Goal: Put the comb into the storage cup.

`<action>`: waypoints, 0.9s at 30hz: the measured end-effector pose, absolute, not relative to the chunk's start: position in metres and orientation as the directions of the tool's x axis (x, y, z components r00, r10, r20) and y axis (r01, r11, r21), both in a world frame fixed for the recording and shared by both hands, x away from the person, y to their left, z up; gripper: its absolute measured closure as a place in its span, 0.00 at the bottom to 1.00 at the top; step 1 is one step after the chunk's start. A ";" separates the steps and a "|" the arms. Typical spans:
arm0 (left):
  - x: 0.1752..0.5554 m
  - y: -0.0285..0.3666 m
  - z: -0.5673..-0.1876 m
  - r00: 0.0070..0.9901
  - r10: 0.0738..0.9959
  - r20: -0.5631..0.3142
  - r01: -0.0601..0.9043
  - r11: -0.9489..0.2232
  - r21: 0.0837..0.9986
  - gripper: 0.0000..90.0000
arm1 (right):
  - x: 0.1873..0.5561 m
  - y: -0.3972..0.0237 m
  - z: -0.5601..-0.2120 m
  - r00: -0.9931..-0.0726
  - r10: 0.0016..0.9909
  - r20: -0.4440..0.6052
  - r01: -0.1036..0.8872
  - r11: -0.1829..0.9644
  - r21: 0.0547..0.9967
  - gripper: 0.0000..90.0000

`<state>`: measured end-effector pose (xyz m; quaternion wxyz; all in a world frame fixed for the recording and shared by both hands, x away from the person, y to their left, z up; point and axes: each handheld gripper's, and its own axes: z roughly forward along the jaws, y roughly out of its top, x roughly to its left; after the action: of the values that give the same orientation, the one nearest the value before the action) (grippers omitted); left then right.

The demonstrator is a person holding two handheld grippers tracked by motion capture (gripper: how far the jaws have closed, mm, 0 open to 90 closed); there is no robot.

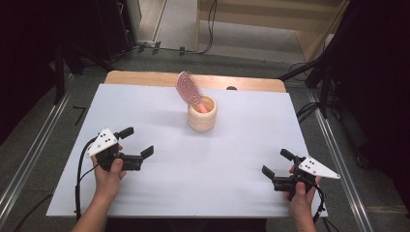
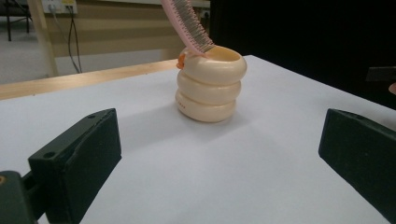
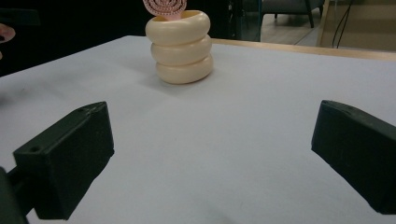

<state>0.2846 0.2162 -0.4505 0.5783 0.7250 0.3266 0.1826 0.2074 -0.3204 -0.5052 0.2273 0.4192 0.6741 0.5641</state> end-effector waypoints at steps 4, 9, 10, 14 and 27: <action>0.280 0.224 -0.454 0.711 0.694 -0.112 0.266 -0.118 0.957 0.00 | 0.208 -0.320 -0.505 -0.545 0.822 0.166 0.309 0.012 0.951 0.00; 0.274 0.233 -0.459 0.705 0.700 -0.111 0.265 -0.116 0.957 0.00 | 0.208 -0.320 -0.505 -0.545 0.822 0.165 0.308 0.013 0.951 0.00; 0.273 0.235 -0.460 0.703 0.702 -0.113 0.268 -0.114 0.957 0.00 | 0.208 -0.320 -0.505 -0.545 0.823 0.164 0.308 0.014 0.951 0.00; 0.269 0.240 -0.462 0.696 0.709 -0.110 0.271 -0.118 0.955 0.00 | 0.208 -0.320 -0.505 -0.544 0.823 0.164 0.308 0.014 0.951 0.00; 0.255 0.268 -0.472 0.665 0.738 -0.114 0.290 -0.115 0.950 0.00 | 0.208 -0.320 -0.505 -0.542 0.825 0.161 0.308 0.016 0.951 0.00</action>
<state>0.2554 0.2676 -0.4715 0.5613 0.7195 0.3573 0.1992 0.2078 -0.3200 -0.5055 0.2299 0.4196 0.6748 0.5620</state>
